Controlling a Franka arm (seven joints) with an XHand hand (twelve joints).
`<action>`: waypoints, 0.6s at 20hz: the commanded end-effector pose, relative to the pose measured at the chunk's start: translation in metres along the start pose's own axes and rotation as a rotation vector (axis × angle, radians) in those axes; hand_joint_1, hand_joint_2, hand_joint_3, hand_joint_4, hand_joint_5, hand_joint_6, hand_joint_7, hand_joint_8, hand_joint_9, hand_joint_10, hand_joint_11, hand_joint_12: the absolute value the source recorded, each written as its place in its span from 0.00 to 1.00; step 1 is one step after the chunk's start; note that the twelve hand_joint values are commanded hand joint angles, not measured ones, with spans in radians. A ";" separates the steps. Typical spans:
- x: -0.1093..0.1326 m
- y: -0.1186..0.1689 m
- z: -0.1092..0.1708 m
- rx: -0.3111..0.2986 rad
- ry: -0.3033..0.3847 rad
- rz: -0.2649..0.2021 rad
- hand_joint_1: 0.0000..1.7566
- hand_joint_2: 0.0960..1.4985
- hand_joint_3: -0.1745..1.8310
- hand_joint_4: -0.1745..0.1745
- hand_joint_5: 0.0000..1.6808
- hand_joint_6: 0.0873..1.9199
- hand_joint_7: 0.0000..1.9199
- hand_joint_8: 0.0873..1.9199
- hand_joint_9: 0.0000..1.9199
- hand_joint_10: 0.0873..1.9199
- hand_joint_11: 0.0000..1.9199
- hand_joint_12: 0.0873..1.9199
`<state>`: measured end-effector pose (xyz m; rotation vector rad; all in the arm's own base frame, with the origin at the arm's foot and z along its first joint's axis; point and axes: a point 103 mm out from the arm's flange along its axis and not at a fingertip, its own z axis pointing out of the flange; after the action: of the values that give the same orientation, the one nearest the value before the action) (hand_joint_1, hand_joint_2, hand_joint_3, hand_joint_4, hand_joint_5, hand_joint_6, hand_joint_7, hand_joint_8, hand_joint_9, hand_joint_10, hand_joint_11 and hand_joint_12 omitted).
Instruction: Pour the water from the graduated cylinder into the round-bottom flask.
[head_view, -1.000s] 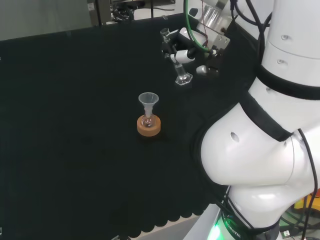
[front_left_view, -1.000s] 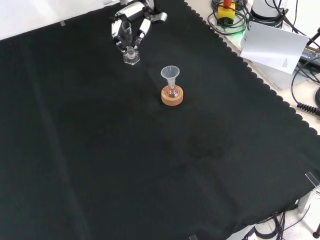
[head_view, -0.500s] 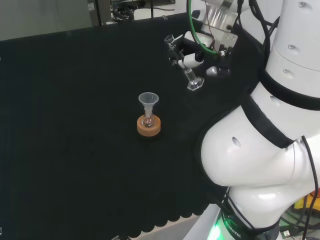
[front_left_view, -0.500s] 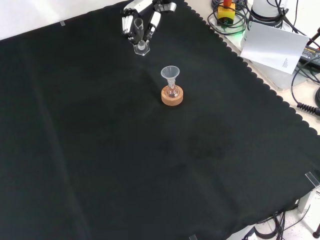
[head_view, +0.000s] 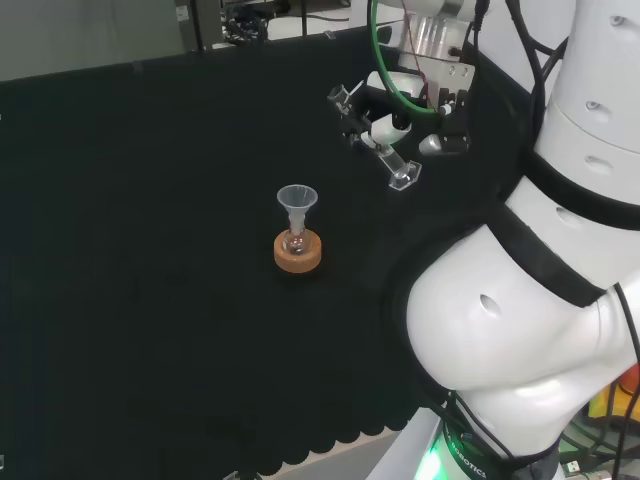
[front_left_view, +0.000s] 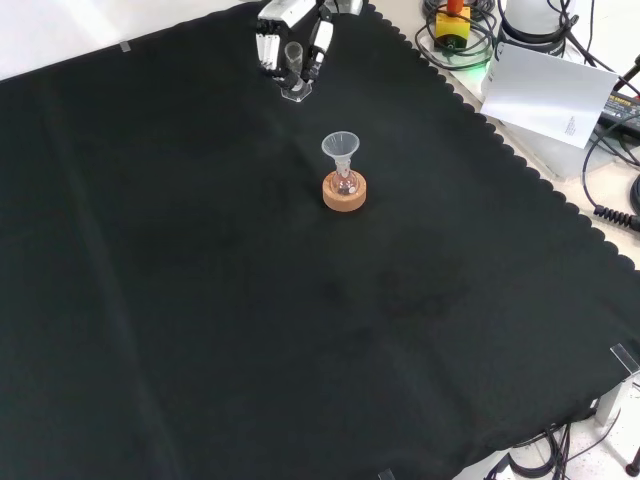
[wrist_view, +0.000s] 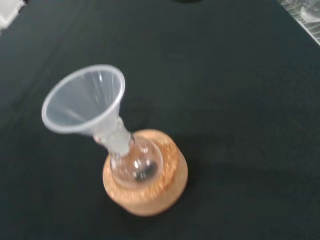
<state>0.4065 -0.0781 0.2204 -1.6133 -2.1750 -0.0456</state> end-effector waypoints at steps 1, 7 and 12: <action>0.005 -0.024 0.048 0.318 -0.134 0.005 0.77 0.76 0.09 0.23 0.61 0.41 0.46 0.61 0.67 0.09 0.58 0.39; 0.005 -0.026 0.053 0.435 -0.217 0.016 0.77 0.76 0.09 0.23 0.61 0.41 0.46 0.61 0.67 0.09 0.58 0.39; -0.003 -0.034 0.047 0.448 -0.222 0.039 0.75 0.76 0.09 0.15 0.58 0.47 0.46 0.60 0.67 0.09 0.58 0.39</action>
<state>0.3851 -0.0368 0.1955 -1.4340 -2.2198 0.3481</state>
